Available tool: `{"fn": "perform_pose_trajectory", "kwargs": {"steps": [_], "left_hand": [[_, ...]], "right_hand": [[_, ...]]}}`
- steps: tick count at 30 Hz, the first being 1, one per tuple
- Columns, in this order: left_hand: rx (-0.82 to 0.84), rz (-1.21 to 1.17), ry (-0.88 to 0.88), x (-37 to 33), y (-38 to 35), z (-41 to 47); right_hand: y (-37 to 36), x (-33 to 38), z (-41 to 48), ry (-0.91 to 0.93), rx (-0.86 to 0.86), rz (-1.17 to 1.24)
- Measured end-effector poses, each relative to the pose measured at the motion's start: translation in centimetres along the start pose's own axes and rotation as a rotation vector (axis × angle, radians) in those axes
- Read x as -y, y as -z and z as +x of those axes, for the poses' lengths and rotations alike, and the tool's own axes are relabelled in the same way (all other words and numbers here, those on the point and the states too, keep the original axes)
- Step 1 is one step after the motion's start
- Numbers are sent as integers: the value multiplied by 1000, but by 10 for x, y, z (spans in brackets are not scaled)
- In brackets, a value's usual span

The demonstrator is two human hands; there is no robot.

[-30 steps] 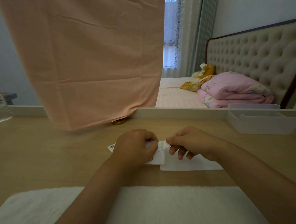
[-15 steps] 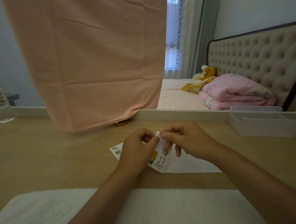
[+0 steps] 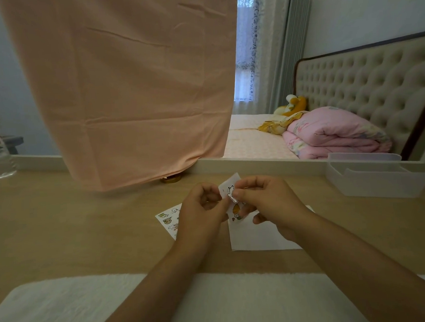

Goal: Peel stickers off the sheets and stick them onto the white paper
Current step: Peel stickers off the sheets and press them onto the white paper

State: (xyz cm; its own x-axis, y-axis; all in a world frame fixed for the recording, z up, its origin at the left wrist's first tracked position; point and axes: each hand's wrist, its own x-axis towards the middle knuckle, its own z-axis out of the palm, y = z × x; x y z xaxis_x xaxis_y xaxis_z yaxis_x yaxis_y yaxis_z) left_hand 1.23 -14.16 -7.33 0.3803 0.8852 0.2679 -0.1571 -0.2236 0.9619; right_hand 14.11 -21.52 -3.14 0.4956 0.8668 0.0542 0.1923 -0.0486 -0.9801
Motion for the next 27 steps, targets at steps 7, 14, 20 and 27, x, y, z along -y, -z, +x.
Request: {"fn": "perform_pose_trajectory", "kwargs": {"steps": [7, 14, 20, 27], "left_hand": [[66, 17, 90, -3, 1, 0], [-61, 270, -110, -5, 2, -2], [-116, 555, -453, -3, 11, 4], [-146, 622, -410, -3, 21, 15]], "right_hand": [[1, -2, 2, 106, -47, -179], [-1, -2, 1, 130, -89, -228], [3, 5, 0, 117, -78, -216], [8, 6, 1, -34, 0, -136]]}}
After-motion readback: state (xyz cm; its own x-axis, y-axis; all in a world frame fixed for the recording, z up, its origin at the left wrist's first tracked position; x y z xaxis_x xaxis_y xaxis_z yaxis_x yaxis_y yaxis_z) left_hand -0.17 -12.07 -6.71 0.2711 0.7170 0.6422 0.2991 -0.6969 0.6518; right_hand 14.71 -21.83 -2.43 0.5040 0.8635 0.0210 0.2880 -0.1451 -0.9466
